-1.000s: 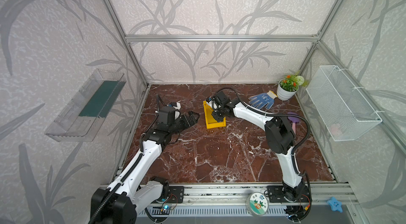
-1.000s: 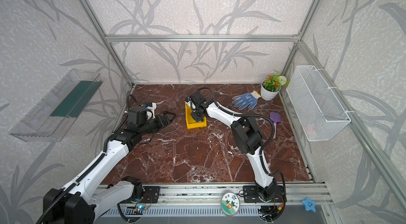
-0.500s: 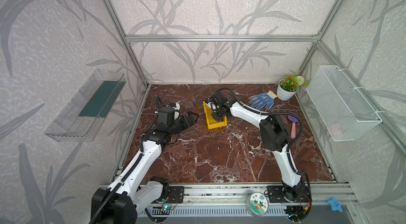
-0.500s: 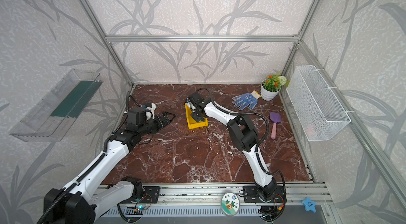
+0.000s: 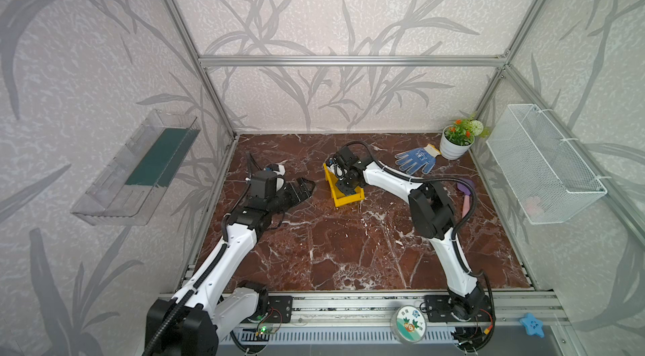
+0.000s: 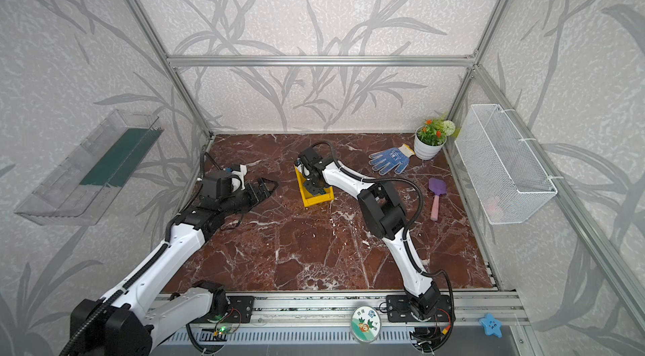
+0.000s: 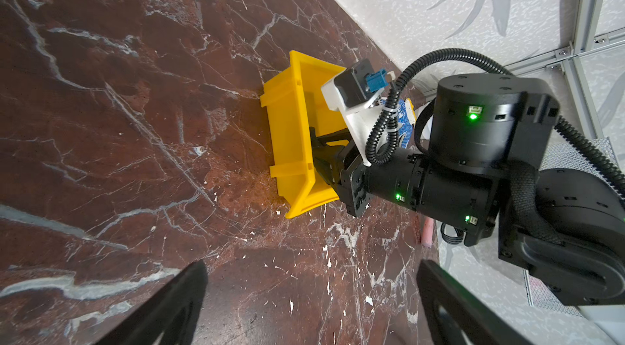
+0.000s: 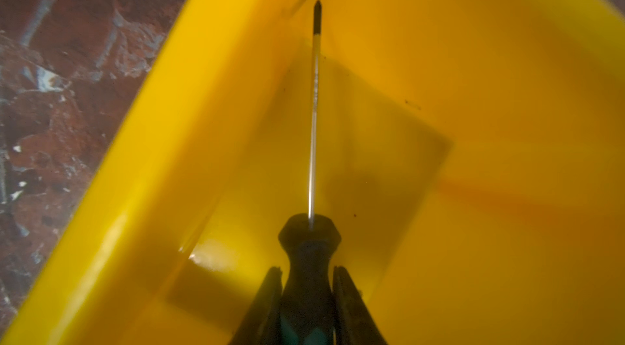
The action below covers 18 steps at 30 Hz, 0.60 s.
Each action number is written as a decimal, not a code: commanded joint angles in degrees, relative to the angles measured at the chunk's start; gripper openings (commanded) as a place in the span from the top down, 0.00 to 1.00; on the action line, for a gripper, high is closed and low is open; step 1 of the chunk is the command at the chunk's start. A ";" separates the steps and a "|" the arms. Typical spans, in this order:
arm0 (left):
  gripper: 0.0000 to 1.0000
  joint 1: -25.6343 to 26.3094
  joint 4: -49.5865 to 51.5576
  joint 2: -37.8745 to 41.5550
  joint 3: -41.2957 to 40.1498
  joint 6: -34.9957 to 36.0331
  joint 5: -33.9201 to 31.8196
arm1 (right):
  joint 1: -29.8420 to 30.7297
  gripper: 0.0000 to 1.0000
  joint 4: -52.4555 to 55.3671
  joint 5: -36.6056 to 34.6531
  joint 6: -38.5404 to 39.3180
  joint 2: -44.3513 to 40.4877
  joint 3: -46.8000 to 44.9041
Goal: Put the screwdriver in the bin
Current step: Place the screwdriver into the bin.
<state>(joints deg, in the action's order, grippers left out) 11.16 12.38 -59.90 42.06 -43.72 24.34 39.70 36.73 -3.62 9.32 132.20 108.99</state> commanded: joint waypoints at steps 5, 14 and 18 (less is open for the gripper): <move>0.01 -0.48 -0.87 0.40 -0.70 -0.62 0.45 | -0.06 0.67 2.12 -1.19 -0.37 -0.29 1.09; 0.01 -0.63 -0.98 0.40 -1.01 -0.73 0.14 | -0.06 0.62 1.22 -1.17 -1.56 -5.06 -0.72; 0.01 -0.74 -0.99 0.13 -1.15 -0.77 -0.93 | -0.06 0.61 -0.22 -1.74 -2.13 -9.43 -2.47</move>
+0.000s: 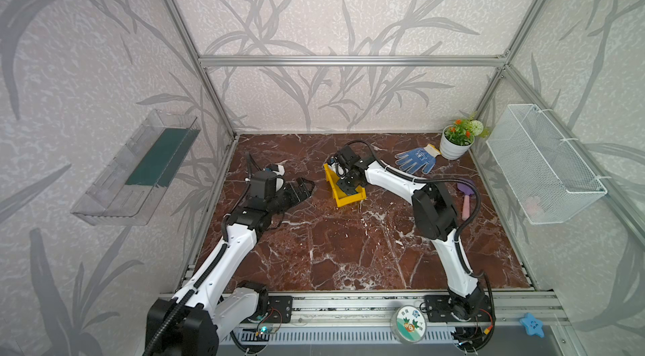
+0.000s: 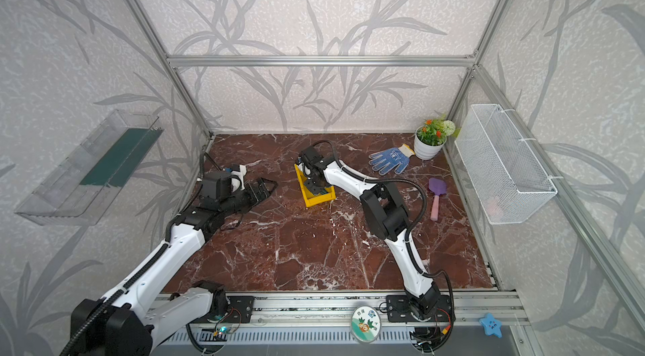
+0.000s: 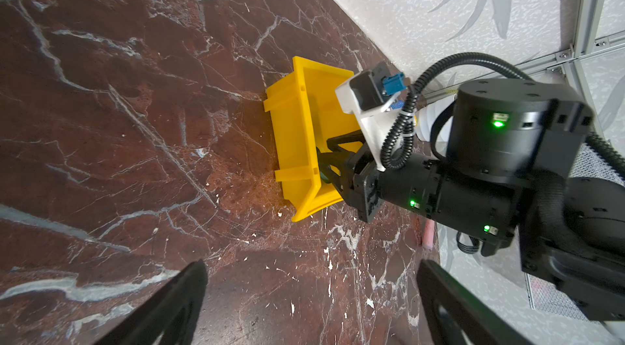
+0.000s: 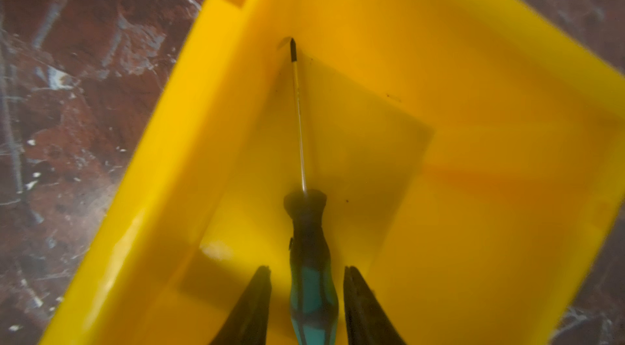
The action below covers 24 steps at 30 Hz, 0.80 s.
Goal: Put the screwdriver in the bin
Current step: Place the screwdriver into the bin, then reset both arms
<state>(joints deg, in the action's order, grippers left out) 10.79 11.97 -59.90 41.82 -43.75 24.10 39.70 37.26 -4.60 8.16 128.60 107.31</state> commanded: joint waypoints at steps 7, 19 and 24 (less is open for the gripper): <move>0.01 -0.50 -0.10 0.48 -1.25 -1.10 -2.14 | -0.23 0.58 -7.16 -3.29 -3.02 -18.06 -8.71; 0.01 -0.68 -1.24 0.28 -2.02 -1.46 -10.74 | -15.98 0.08 -32.42 -4.45 -20.61 -53.80 -47.08; 0.01 -0.68 -0.50 -2.40 2.35 1.83 -19.85 | -29.99 0.03 -36.20 -4.21 -32.96 -61.56 -61.12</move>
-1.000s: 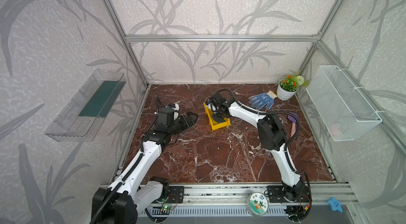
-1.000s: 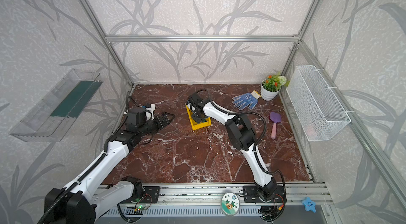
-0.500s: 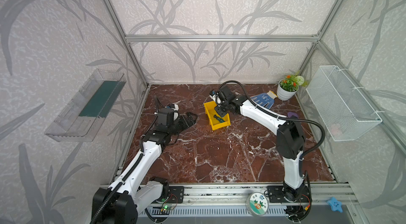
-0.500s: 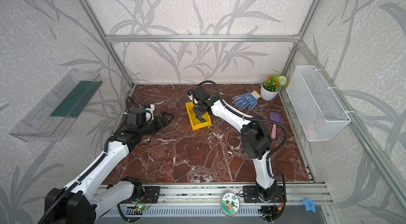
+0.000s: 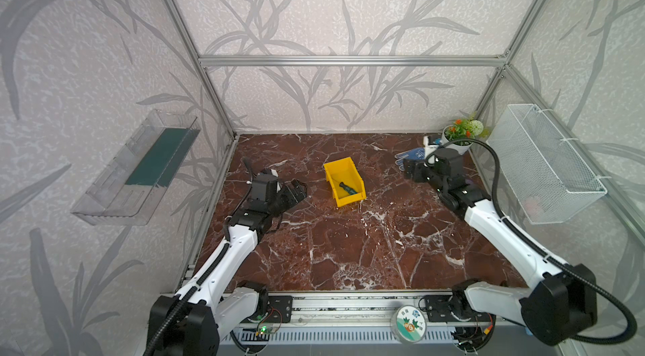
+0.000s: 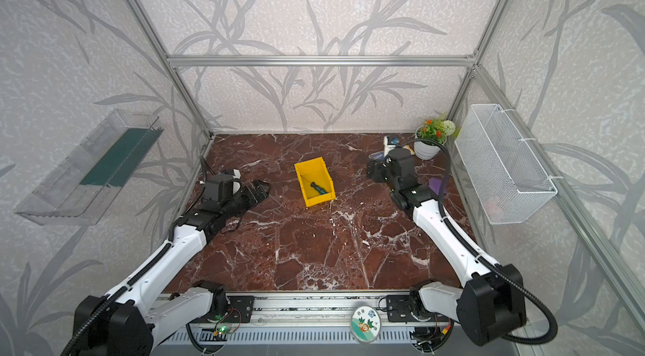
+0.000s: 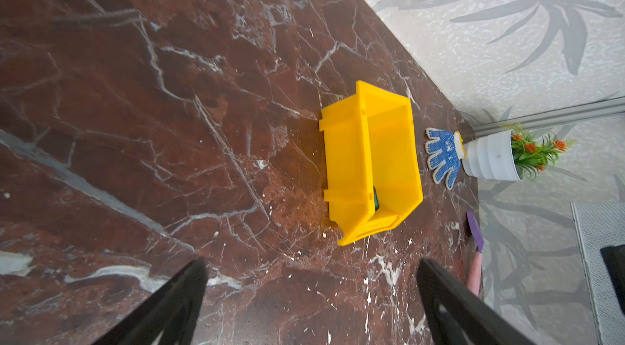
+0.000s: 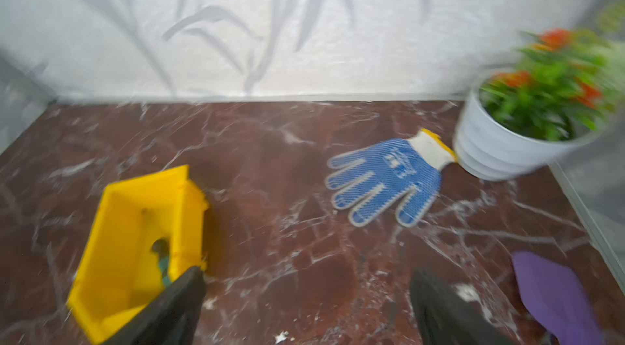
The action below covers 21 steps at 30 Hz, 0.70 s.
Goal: Put the screwdriver in the bin
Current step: Reset both arms
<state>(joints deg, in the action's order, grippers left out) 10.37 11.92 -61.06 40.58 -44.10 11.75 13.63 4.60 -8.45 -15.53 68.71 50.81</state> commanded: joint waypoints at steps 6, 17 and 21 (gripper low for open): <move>0.01 -0.18 -3.89 -7.23 7.34 7.21 -21.78 | -8.18 0.01 -8.38 -6.45 -14.57 -5.43 -16.56; 0.01 -0.11 -23.73 -10.28 -5.00 29.24 -57.01 | -8.18 0.01 -18.94 -21.30 -7.98 -9.90 -28.33; 0.01 -0.15 -47.61 -12.69 -16.39 38.12 -57.61 | -8.09 0.01 -21.82 -22.30 -6.21 -9.36 -30.21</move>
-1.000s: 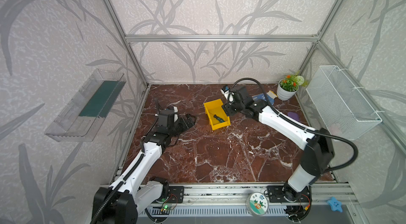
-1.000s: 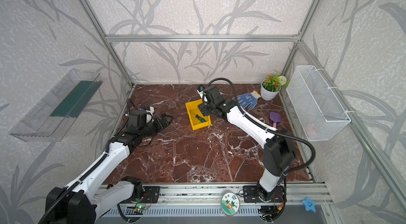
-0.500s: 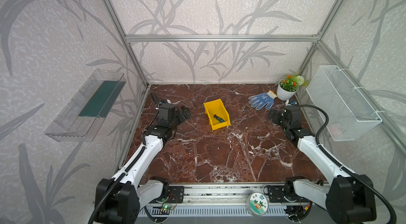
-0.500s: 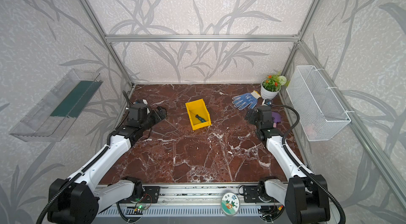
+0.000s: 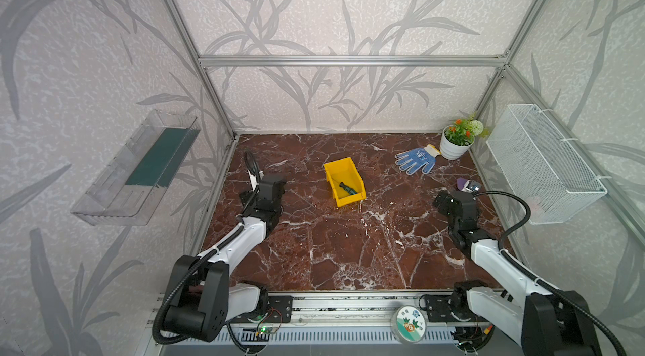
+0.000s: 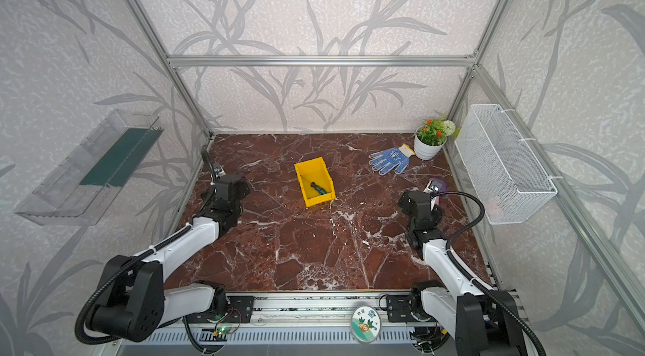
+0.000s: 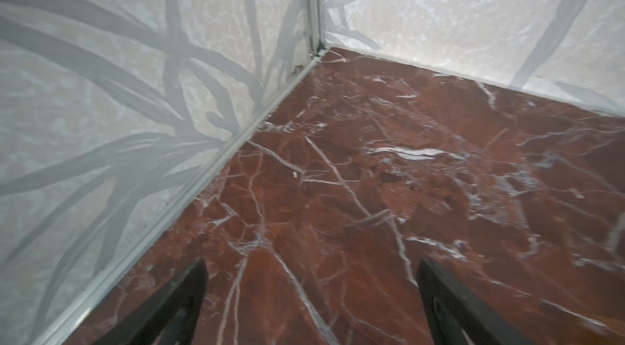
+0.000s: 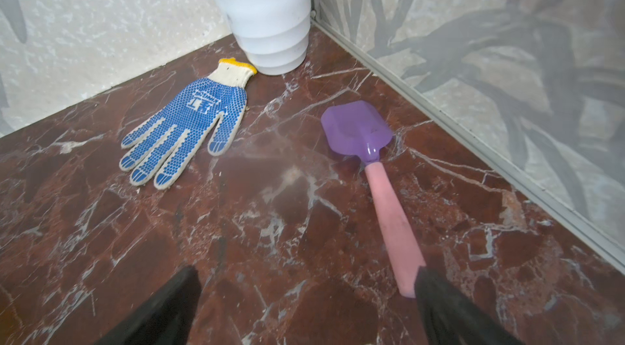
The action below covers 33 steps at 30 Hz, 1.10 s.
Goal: Put the screwdriver in the bin
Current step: Reset both arms
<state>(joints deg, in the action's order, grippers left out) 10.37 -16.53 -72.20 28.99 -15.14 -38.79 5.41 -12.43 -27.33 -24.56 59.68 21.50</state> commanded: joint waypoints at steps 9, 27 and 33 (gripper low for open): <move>0.01 0.99 -32.39 -14.14 -4.04 21.08 -10.30 | 2.80 0.01 -10.43 -8.09 8.27 5.18 -2.24; 0.01 2.60 -39.73 -12.44 -9.58 19.85 1.10 | 4.48 0.01 -14.20 -10.37 13.17 5.75 -2.97; 0.01 1.64 -54.77 -17.93 -13.00 20.21 -1.00 | 4.78 0.01 -16.74 -10.46 14.64 7.92 -2.47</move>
<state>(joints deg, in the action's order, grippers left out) 12.43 -64.27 -90.80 17.58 5.21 -39.33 9.85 -26.00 -36.23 -11.51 66.54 18.50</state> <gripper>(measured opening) 0.993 0.991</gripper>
